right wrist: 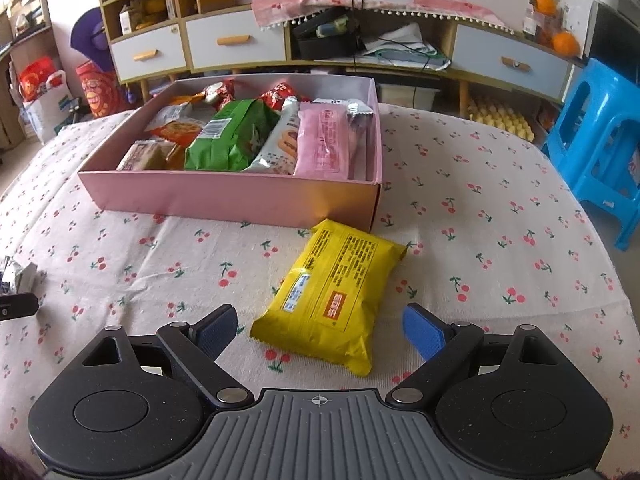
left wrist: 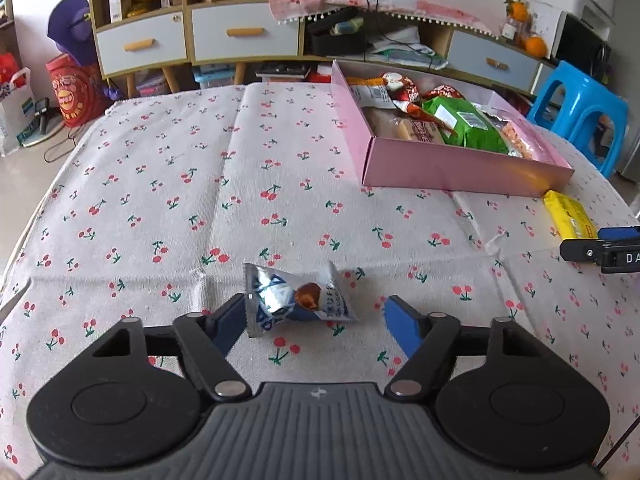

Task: Organize snacks
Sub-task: 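Grasp the silver-blue wrapped chocolate with the left gripper while the right grasps the yellow packet, then carry the chocolate and yellow packet with both grippers over the pink box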

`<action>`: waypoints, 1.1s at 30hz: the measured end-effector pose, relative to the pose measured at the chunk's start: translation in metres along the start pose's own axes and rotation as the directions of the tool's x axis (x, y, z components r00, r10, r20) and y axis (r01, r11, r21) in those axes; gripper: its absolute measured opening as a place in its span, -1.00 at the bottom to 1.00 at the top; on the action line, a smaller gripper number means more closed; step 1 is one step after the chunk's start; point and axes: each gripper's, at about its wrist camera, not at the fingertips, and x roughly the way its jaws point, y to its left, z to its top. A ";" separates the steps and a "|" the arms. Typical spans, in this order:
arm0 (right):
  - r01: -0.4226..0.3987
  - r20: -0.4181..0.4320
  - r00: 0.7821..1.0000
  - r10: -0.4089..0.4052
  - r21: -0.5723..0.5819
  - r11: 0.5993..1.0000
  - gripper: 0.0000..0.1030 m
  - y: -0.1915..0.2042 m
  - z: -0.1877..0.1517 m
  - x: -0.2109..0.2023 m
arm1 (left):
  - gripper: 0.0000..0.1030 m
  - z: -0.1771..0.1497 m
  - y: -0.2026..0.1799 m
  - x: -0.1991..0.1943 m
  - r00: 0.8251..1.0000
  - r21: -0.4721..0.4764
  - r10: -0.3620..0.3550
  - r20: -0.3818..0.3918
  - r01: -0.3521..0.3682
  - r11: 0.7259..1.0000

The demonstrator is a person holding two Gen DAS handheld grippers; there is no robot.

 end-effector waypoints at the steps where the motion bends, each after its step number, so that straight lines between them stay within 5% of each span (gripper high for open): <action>1: -0.001 0.006 1.000 0.001 -0.002 1.000 0.78 -0.001 0.000 0.002 | 0.24 0.000 -0.001 0.000 1.000 0.001 0.001 0.006 -0.001 1.000; 12: -0.012 0.045 0.999 0.012 -0.010 1.000 0.73 -0.001 -0.003 0.009 | -0.04 0.001 -0.002 0.000 0.999 -0.007 -0.002 0.051 0.003 1.000; 23: -0.019 0.065 0.998 0.018 0.009 1.000 0.03 -0.005 0.000 0.005 | -0.21 0.003 -0.006 -0.003 0.998 -0.031 -0.045 0.044 0.046 0.998; 33: -0.068 0.054 0.996 0.067 0.019 0.998 0.00 -0.001 0.002 -0.005 | -0.24 0.005 -0.015 -0.005 0.997 -0.035 -0.073 0.040 0.074 0.997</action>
